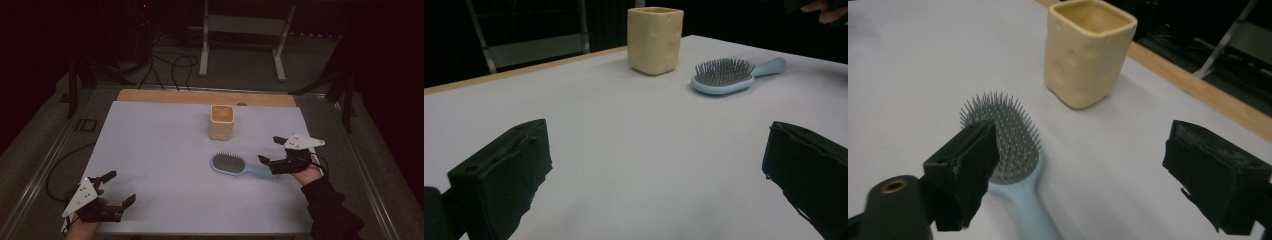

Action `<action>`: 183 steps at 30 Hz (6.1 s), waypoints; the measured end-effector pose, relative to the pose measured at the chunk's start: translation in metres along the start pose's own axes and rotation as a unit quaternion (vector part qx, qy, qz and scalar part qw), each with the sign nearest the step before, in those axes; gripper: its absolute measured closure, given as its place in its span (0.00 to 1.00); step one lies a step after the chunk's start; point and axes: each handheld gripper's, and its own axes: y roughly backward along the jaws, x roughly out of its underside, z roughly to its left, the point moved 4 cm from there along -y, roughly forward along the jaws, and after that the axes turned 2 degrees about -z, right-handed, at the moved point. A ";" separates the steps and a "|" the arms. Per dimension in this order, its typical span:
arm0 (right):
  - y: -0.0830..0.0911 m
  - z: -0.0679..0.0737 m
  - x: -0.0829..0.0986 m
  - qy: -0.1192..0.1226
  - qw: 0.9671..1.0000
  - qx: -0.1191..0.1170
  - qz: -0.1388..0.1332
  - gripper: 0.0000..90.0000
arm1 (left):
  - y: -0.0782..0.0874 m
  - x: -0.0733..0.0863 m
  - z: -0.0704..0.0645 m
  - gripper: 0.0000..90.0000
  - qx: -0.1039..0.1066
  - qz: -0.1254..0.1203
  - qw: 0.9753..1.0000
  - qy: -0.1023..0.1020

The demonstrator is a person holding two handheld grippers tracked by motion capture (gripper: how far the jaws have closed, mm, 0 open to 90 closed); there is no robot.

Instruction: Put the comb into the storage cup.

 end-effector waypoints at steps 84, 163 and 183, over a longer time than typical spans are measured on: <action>-0.022 0.015 0.075 0.027 0.987 -0.043 0.153 1.00 | -0.002 0.001 -0.001 0.00 0.007 0.004 1.000 0.002; -0.015 0.101 0.019 0.017 0.990 0.013 0.140 0.34 | -0.001 0.000 -0.001 0.00 0.009 0.002 1.000 0.002; -0.049 0.110 0.020 -0.092 0.965 0.056 0.238 0.09 | 0.001 -0.001 -0.001 0.00 0.011 -0.005 1.000 0.008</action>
